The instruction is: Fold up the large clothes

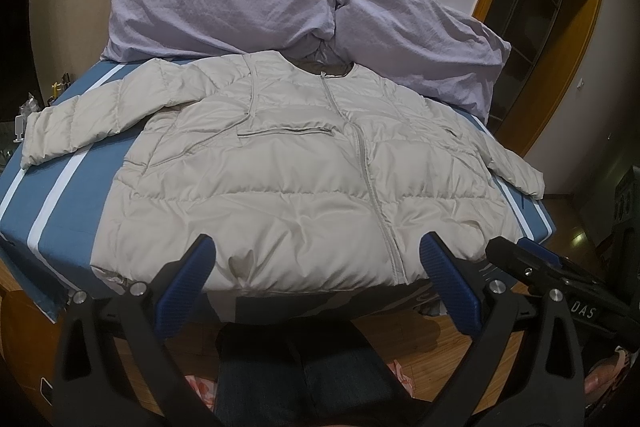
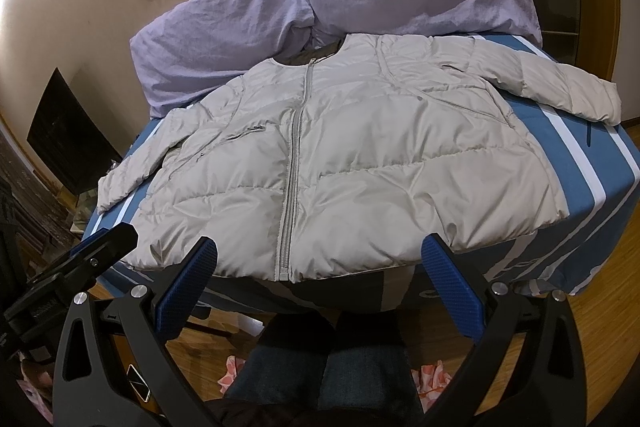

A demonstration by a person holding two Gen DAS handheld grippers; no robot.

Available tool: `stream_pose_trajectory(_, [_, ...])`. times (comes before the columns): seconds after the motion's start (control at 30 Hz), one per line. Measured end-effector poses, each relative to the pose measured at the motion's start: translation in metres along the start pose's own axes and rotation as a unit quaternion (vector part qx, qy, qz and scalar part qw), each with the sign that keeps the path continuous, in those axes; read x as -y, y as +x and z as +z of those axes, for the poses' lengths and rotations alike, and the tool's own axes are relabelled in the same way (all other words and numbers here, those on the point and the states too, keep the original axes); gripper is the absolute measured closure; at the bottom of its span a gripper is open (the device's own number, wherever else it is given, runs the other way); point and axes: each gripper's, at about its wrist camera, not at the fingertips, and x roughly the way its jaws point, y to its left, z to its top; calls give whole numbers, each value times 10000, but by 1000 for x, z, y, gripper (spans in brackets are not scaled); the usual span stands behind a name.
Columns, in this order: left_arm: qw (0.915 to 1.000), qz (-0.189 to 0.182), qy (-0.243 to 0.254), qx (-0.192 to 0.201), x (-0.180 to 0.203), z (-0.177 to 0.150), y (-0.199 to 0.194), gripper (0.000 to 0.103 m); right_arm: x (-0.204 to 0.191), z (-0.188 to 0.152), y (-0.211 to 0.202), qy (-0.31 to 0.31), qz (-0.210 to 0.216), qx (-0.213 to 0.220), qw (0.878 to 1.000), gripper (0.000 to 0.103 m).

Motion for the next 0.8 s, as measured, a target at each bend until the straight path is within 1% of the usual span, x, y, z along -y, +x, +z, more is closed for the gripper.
stream_pose_trajectory(0.07, [10000,11,-4,-24,0,0,1,2,6,-3,3,5,-24,-11,10000,1])
stream_pose_trajectory(0.27, [9999,56,-8,-105,-2,5,15,2,9,4,12,47,-202,-57,9998,1])
stream_pose_trajectory(0.4, [9998,112,-10,-181,-6,8,29,2,12,10,19,47,-401,-100,9991,1])
stream_pose_trajectory(0.63, [9990,316,5,-305,-16,18,55,2,26,24,36,33,-821,-227,9964,1])
stream_pose_trajectory(0.8, [9979,530,23,-366,-27,32,77,2,37,37,53,73,-1045,-318,9940,1])
